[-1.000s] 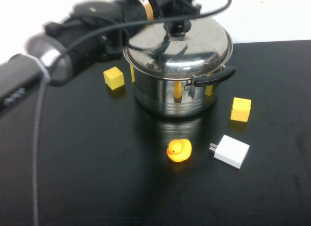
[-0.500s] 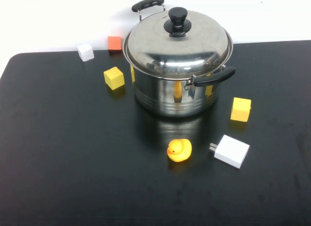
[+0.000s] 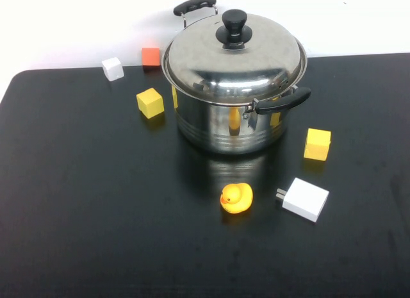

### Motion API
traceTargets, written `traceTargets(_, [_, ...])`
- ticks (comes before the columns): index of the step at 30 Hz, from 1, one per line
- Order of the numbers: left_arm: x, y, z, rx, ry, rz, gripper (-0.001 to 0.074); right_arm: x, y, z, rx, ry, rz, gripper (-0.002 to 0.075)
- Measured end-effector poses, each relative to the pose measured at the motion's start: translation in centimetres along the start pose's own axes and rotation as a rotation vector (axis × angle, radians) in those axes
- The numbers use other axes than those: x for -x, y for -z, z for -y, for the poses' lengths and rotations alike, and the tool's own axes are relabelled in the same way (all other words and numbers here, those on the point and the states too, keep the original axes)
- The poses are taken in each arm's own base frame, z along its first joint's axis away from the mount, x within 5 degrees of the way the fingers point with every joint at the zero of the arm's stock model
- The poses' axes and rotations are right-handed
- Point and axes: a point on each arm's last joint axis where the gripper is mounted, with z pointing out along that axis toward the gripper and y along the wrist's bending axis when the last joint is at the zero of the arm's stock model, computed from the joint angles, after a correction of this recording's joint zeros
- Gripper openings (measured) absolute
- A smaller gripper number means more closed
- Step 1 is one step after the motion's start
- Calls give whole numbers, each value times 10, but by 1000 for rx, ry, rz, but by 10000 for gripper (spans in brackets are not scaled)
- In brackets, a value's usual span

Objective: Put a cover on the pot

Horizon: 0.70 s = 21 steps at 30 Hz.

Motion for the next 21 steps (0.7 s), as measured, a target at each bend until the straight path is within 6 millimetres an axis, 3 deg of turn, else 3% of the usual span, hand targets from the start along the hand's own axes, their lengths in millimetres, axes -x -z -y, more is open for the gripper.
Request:
traceTargets(7, [-21, 18, 11, -232, -109, -244, -1, 0, 0, 0, 0, 0, 0, -2])
traceTargets(15, [-25, 28, 9, -265, -106, -302, -1, 0, 0, 0, 0, 0, 0, -2])
traceTargets(18, [-20, 48, -3, -286, -145, -245, -1, 0, 0, 0, 0, 0, 0, -2])
traceTargets(21, [-11, 83, -26, -301, -167, -131, -1, 0, 0, 0, 0, 0, 0, -2])
